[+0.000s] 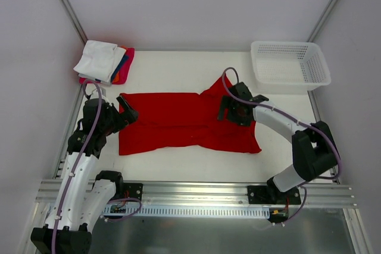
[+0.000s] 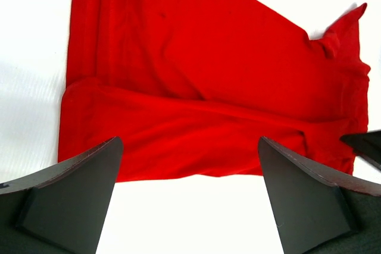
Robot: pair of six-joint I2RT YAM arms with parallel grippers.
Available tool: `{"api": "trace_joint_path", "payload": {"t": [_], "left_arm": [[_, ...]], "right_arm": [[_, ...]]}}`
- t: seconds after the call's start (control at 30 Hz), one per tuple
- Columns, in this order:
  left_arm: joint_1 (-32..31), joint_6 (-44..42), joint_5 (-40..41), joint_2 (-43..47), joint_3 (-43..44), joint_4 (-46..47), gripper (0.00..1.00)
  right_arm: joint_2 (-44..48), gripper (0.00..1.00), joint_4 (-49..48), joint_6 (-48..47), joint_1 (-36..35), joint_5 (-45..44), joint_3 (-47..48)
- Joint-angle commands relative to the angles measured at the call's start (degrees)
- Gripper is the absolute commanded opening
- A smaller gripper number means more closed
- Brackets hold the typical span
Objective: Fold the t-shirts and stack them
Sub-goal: Fold the flattened tshirt in 1/3 of the way, then grap the side of the flattened tshirt furthest away from the robot with both arms
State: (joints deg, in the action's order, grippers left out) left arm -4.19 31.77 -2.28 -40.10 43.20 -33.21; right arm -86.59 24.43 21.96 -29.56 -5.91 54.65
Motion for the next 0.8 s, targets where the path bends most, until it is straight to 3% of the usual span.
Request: {"api": "trace_joint_path", "payload": {"t": [0.0,0.33,0.77], "left_arm": [[-0.5,-1.2,1.9,-2.2,0.0,3.8,0.99],[-0.5,-1.6,1.2,-14.6,6.0,9.6,0.99],[-0.5,2.9,1.1,-17.4,-0.8,20.3,0.99]], "right_arm": [[-5.4,0.93,3.9,-6.7,2.1,-2.3,14.5],[-21.9,0.93,16.4,-15.9,8.5,0.3,42.8],[-48.6,0.89,15.5,-13.5,10.9,14.3,67.3]]}}
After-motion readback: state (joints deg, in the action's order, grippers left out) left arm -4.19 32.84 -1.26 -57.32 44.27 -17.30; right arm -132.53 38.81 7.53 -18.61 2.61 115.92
